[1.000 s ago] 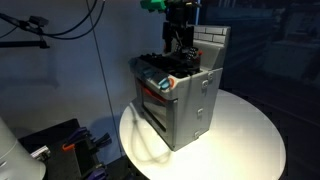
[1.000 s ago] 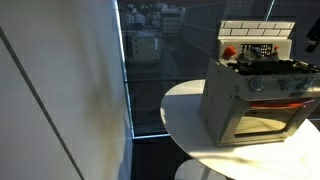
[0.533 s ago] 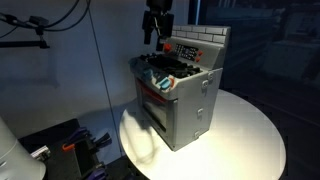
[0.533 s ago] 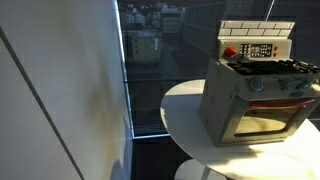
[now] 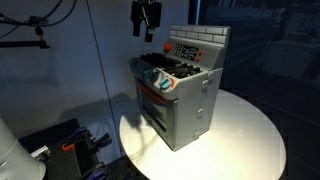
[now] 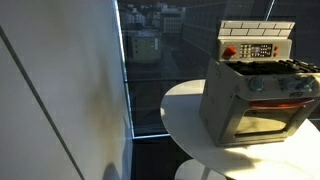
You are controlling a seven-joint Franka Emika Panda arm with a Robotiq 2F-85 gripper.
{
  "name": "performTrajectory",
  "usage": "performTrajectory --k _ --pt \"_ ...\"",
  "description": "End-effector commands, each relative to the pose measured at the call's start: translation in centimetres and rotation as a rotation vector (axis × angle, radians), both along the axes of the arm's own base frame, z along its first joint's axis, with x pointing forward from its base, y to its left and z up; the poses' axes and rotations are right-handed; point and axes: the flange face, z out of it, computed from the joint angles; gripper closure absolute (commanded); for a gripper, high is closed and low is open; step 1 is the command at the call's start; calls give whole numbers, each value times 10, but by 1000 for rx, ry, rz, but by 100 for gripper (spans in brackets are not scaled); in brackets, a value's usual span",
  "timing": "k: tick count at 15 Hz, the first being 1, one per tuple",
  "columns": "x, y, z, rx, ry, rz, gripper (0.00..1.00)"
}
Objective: Push the orange button on the right side of the stove
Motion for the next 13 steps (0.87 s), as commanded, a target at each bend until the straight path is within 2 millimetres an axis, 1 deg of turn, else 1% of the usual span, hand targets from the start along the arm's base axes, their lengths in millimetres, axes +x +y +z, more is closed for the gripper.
performTrajectory --k 1,13 --pt "-1 1 2 0 -3 3 0" --pt "-4 3 3 -1 -7 5 0"
